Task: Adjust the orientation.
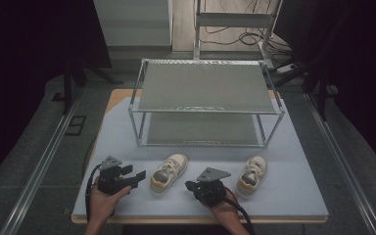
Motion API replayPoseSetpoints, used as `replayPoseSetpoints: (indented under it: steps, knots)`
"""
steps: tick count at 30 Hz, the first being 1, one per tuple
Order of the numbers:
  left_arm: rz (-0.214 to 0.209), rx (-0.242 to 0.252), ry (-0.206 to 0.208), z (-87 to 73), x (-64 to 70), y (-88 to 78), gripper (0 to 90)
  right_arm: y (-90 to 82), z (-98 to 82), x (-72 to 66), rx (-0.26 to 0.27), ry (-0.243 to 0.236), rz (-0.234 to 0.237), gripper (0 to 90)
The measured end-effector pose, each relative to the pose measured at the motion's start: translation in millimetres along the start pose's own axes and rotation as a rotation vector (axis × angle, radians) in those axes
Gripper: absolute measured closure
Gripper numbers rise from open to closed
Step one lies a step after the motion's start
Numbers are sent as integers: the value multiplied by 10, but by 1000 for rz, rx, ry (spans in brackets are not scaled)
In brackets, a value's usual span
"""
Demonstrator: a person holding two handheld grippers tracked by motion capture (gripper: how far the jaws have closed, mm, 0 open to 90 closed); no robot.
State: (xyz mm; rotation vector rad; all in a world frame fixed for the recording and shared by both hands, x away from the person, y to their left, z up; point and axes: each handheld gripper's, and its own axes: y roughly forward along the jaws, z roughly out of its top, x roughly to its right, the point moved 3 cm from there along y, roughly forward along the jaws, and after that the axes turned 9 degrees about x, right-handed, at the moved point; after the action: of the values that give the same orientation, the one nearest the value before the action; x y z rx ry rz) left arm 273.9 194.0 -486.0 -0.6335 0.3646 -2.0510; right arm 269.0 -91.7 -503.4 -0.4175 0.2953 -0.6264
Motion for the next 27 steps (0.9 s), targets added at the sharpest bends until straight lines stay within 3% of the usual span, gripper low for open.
replayPoseSetpoints:
  steps: [13, 16, 20, 21, 27]
  knots:
    - [-10, -8, 19, 14, 61, 52, 361, -360, -139, 220, 16, 39, -100, 864]
    - [-11, -11, 23, 22, 72, 63, 355, -475, -179, 278, 26, 57, -137, 882]
    - [-15, -6, 27, 47, 72, 59, 353, -558, -205, 291, 23, 43, -186, 893]
    - [-15, -3, 23, 49, 73, 56, 353, -642, -248, 317, 33, 58, -222, 895]
    - [-14, -2, 24, 46, 71, 52, 353, -845, -351, 368, 41, 75, -288, 896]
